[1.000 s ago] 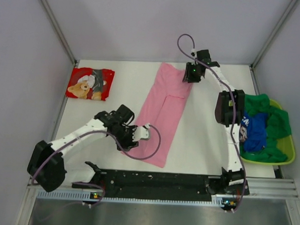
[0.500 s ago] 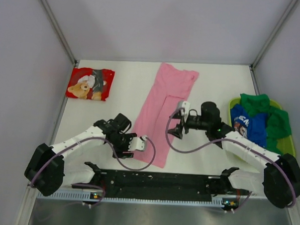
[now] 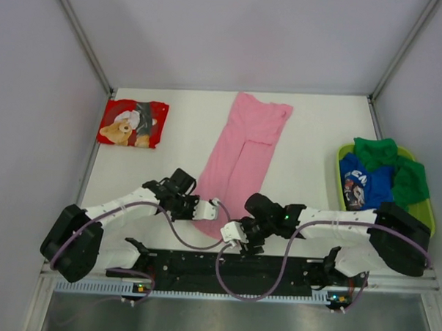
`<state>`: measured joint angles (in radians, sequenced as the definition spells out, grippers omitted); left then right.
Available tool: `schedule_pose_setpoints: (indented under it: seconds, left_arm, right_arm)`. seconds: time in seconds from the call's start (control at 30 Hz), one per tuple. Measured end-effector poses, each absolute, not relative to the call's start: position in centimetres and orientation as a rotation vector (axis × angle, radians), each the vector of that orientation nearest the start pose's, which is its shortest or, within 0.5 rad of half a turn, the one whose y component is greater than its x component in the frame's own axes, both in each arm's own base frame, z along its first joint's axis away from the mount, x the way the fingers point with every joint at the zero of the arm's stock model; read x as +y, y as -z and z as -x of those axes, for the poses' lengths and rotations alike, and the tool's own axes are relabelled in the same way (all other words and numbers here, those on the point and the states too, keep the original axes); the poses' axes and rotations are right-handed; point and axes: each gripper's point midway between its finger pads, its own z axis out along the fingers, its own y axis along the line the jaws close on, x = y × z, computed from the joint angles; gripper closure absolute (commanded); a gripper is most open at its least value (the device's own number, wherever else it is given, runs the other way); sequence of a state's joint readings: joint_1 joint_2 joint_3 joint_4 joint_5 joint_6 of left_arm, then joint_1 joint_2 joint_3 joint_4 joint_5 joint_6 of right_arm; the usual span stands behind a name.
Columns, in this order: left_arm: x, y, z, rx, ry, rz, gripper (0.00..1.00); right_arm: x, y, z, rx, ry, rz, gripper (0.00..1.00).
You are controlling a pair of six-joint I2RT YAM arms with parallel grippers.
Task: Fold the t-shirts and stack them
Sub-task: Grab the bottom of the folded rectangular tshirt with both arms
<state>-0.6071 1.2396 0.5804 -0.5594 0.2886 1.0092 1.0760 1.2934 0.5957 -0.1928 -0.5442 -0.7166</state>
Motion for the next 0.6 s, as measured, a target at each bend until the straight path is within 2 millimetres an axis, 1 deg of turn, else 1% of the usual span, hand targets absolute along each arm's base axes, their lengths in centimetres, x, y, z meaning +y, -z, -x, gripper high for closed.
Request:
schedule_pose_setpoints:
  seconds: [0.07, 0.13, 0.23, 0.27, 0.3, 0.33, 0.37, 0.5, 0.57, 0.6]
  left_arm:
    - [-14.5, -1.6, -18.2, -2.370, -0.370, 2.602, 0.99]
    - [-14.5, -1.6, -18.1, -2.371, -0.370, 2.599, 1.00]
    - [-14.3, -1.7, -17.7, -2.368, -0.376, 2.585, 1.00]
    - [-14.1, -1.7, -17.4, -2.365, -0.378, 2.571, 1.00]
    - [-13.8, -1.7, -17.0, -2.359, -0.384, 2.555, 1.00]
    - [-13.5, -1.7, -16.4, -2.347, -0.399, 2.534, 1.00]
    - [-13.3, -1.7, -15.9, -2.340, -0.409, 2.517, 1.00]
    - [-12.3, -1.8, -13.7, -2.313, -0.456, 2.416, 1.00]
    - [-12.0, -2.3, -12.7, -2.301, -0.493, 2.370, 1.00]
    - [-12.1, -2.8, -12.4, -2.293, -0.513, 2.357, 1.00]
  right_arm:
    - [29.7, -3.2, -7.8, 1.354, -0.792, 2.122, 0.43]
    - [29.5, -1.4, -7.6, 1.384, -0.752, 2.169, 0.52]
    - [30.7, -1.4, -7.9, 1.372, -0.725, 2.165, 0.69]
    - [31.1, -1.5, -7.7, 1.379, -0.729, 2.165, 0.80]
    - [31.3, -1.5, -7.6, 1.379, -0.728, 2.168, 0.89]
    - [31.6, -1.5, -7.3, 1.378, -0.734, 2.173, 0.96]
    - [31.7, -1.5, -7.1, 1.379, -0.739, 2.177, 1.00]
    - [31.5, -1.7, -7.7, 1.408, -0.682, 2.182, 1.00]
    - [30.8, -2.0, -7.7, 1.429, -0.663, 2.184, 1.00]
    - [30.5, -2.5, -7.7, 1.438, -0.658, 2.177, 1.00]
